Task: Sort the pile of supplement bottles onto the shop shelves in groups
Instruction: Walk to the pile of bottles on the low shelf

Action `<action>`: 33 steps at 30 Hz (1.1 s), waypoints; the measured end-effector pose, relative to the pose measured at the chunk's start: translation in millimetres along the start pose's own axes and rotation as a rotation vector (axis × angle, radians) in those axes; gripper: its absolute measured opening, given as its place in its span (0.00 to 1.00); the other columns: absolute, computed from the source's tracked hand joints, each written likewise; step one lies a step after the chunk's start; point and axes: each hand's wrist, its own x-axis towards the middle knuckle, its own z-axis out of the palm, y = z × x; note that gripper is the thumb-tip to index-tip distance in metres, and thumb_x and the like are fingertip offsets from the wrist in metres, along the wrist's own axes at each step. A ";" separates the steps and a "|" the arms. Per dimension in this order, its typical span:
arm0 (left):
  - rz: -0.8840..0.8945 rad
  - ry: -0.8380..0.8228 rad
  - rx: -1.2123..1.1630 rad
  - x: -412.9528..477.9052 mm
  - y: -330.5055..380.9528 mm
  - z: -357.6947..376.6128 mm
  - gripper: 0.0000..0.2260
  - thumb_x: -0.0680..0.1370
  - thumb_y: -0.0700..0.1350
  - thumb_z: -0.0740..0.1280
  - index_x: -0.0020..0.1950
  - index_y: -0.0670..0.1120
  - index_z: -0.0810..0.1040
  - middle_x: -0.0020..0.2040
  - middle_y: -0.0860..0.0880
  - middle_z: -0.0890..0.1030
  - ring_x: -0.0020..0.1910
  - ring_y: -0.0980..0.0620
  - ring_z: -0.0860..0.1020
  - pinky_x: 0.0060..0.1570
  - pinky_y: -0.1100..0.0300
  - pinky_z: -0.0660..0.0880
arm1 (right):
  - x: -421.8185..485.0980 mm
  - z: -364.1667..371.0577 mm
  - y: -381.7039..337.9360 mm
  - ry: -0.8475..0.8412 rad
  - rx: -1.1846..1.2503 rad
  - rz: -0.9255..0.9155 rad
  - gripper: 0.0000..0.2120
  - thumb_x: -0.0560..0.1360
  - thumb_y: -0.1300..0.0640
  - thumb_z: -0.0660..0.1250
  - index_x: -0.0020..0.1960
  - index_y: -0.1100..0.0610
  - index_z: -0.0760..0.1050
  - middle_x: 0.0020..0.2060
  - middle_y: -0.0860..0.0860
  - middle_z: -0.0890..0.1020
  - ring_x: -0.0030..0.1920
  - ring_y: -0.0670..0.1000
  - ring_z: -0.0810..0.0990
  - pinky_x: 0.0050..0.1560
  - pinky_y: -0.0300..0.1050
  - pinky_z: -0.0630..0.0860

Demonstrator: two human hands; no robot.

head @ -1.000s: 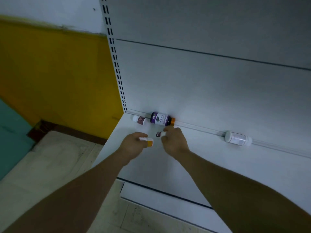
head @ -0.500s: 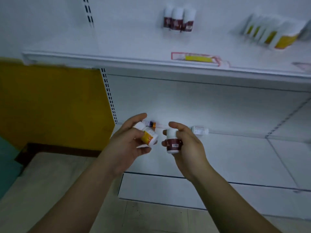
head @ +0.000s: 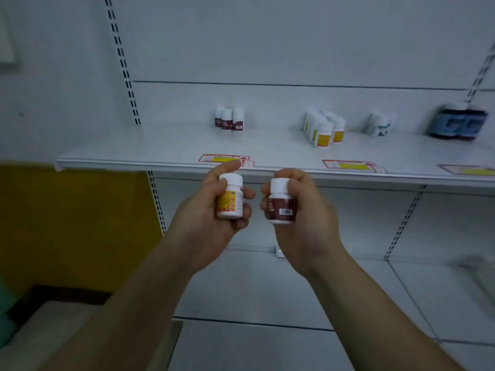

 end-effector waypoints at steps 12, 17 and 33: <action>0.112 0.090 0.153 20.2 17.3 54.2 0.13 0.81 0.45 0.51 0.57 0.45 0.74 0.37 0.42 0.74 0.32 0.49 0.70 0.33 0.58 0.64 | 30.2 -9.8 -52.2 -0.082 0.016 -0.058 0.11 0.78 0.65 0.53 0.44 0.58 0.74 0.33 0.54 0.76 0.31 0.50 0.73 0.35 0.42 0.71; 0.190 0.168 0.528 44.5 52.7 32.3 0.17 0.77 0.31 0.53 0.57 0.49 0.72 0.46 0.44 0.74 0.41 0.48 0.75 0.41 0.57 0.72 | 62.8 3.5 -57.1 -0.098 -0.182 -0.069 0.12 0.78 0.65 0.53 0.47 0.55 0.74 0.39 0.54 0.78 0.36 0.51 0.76 0.34 0.41 0.74; 0.139 0.066 1.181 183.7 94.4 -82.7 0.18 0.73 0.38 0.71 0.58 0.53 0.71 0.48 0.53 0.75 0.41 0.57 0.74 0.42 0.64 0.72 | 232.3 51.7 -1.4 -0.132 -1.187 -0.034 0.20 0.77 0.60 0.66 0.67 0.54 0.68 0.55 0.53 0.76 0.53 0.52 0.76 0.50 0.42 0.72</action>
